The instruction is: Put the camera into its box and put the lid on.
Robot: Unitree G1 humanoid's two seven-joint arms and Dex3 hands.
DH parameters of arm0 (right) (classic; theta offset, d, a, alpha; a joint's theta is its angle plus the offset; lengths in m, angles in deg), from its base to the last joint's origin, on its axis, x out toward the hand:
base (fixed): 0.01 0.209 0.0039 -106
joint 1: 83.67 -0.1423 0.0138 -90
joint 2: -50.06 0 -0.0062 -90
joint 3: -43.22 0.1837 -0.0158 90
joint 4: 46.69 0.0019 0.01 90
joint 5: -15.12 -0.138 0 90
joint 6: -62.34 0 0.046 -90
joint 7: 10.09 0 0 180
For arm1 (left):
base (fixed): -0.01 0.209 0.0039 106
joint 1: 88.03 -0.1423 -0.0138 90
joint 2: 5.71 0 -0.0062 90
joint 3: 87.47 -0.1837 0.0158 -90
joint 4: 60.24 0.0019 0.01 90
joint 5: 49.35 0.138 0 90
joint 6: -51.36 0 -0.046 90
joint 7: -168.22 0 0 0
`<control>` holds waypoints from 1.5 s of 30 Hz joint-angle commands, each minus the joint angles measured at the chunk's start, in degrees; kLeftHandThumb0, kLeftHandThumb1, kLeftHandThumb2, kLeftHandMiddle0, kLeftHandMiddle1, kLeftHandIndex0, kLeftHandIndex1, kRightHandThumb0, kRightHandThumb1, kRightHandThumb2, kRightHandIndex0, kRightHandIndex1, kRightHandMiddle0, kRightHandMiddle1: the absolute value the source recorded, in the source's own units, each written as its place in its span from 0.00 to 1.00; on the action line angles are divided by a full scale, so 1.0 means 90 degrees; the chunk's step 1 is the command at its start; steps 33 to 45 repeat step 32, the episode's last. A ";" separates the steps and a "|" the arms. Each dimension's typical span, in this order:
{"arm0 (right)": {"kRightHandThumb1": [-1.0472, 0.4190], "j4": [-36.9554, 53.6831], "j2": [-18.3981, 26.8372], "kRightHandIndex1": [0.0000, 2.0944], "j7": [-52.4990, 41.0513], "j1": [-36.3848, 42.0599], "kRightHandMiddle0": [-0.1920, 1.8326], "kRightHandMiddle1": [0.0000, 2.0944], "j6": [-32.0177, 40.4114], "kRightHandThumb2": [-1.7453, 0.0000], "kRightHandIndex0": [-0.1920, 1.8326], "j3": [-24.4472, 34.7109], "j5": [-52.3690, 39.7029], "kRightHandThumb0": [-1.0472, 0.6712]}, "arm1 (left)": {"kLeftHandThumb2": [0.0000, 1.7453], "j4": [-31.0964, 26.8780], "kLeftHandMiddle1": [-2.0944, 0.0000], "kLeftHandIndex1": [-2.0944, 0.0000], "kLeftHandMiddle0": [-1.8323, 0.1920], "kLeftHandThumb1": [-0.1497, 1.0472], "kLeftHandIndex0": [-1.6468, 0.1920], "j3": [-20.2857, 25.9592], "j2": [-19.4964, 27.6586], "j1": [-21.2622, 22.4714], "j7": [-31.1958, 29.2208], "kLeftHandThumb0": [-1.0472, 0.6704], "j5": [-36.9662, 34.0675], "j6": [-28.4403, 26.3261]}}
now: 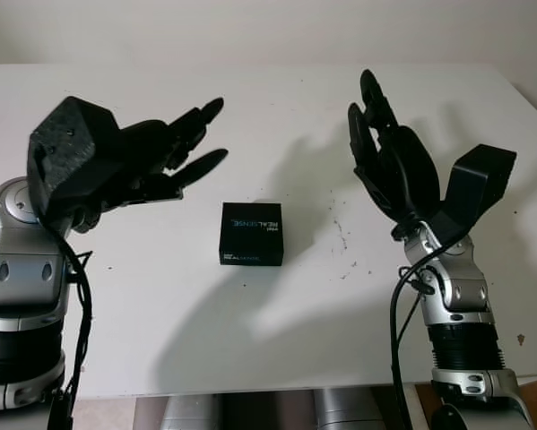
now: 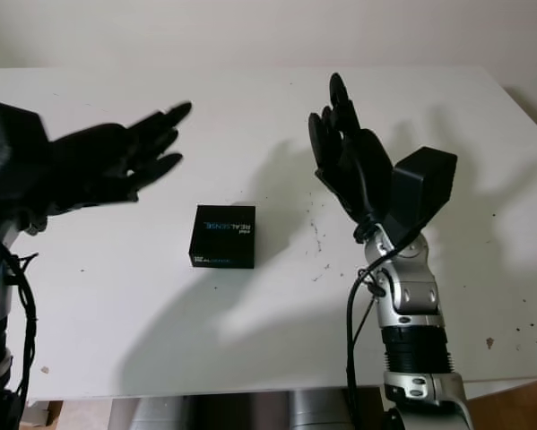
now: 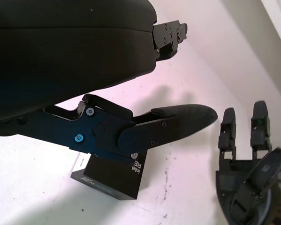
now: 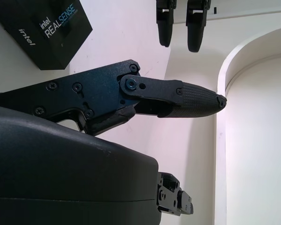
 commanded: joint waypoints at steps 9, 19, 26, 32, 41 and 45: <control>0.00 -0.0242 -0.0049 0.00 0.0079 -0.0032 0.00 0.00 -0.0188 0.71 0.00 0.0062 -0.0010 0.19 | 0.38 0.0221 1.00 1.00 1.00 1.00 1.00 0.1073 -0.1490 -0.1068 0.2536 0.14 -0.1291 0.1588; 0.00 -0.0751 -0.0119 0.00 0.0345 0.0014 0.00 0.00 -0.0894 0.68 0.00 -0.0178 0.0511 0.20 | 0.40 0.1680 1.00 1.00 1.00 1.00 1.00 0.0633 -0.2015 -0.1171 0.3861 0.15 -0.1188 0.3992; 0.00 -0.0651 -0.0146 0.00 0.0332 0.0116 0.00 0.00 -0.0814 0.67 0.00 -0.0117 0.0405 0.19 | 0.41 0.1998 1.00 1.00 1.00 1.00 1.00 0.0404 -0.1879 -0.1068 0.4021 0.12 -0.1309 0.4453; 0.00 -0.0456 -0.0158 0.00 0.0351 0.0209 0.00 0.00 -0.0743 0.67 0.00 -0.0117 0.0368 0.19 | 0.41 0.1898 1.00 1.00 1.00 1.00 1.00 0.0282 -0.1687 -0.1082 0.3924 0.12 -0.1441 0.4296; 0.00 -0.0456 -0.0158 0.00 0.0351 0.0209 0.00 0.00 -0.0743 0.67 0.00 -0.0117 0.0368 0.19 | 0.41 0.1898 1.00 1.00 1.00 1.00 1.00 0.0282 -0.1687 -0.1082 0.3924 0.12 -0.1441 0.4296; 0.00 -0.0456 -0.0158 0.00 0.0351 0.0209 0.00 0.00 -0.0743 0.67 0.00 -0.0117 0.0368 0.19 | 0.41 0.1898 1.00 1.00 1.00 1.00 1.00 0.0282 -0.1687 -0.1082 0.3924 0.12 -0.1441 0.4296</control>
